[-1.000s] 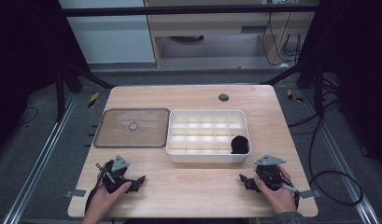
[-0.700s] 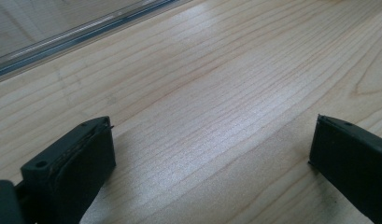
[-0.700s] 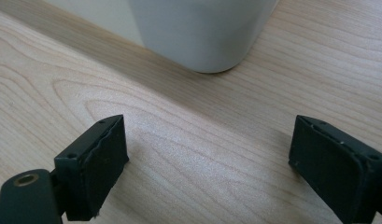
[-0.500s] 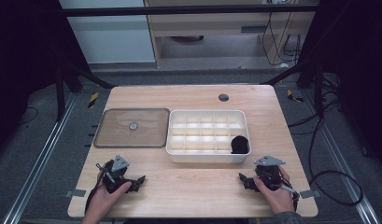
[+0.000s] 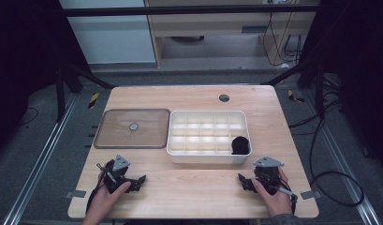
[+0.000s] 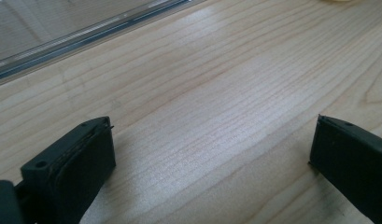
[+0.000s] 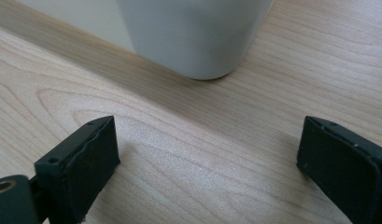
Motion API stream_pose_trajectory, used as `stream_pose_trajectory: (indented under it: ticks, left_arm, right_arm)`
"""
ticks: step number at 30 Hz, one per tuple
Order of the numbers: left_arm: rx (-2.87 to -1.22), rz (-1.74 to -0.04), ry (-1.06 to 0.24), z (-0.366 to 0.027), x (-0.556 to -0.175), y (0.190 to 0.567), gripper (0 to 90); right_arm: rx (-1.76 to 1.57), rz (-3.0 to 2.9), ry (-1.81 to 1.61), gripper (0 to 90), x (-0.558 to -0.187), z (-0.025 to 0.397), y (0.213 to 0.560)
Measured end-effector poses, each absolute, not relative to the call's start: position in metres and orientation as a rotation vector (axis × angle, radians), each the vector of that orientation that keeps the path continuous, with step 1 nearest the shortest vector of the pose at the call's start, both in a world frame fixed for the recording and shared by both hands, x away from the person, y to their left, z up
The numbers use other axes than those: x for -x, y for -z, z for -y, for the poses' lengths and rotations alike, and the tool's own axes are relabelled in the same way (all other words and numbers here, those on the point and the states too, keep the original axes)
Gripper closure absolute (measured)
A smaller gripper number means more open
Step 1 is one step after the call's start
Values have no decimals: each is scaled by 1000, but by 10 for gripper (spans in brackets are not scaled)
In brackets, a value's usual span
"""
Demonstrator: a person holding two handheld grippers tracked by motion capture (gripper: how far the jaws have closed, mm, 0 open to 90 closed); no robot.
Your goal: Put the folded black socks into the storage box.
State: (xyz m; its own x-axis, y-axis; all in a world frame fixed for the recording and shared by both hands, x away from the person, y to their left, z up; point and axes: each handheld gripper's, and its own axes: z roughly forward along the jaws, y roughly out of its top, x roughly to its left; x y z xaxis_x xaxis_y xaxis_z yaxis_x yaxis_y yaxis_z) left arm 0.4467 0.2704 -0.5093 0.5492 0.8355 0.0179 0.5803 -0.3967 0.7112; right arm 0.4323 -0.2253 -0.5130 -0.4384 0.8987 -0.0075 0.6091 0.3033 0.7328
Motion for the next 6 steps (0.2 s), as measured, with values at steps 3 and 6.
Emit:
stream_pose_trajectory:
  ticks: [3,6]
  left_arm:
    - [-2122,-1143,-500,-270,-448,509,0]
    - [-2122,-1144,-500,-270,-448,509,0]
  right_arm:
    - [-1367,-2151,-929,32,-433,223,513]
    - [-1379,-2151,-931,20,-433,222,513]
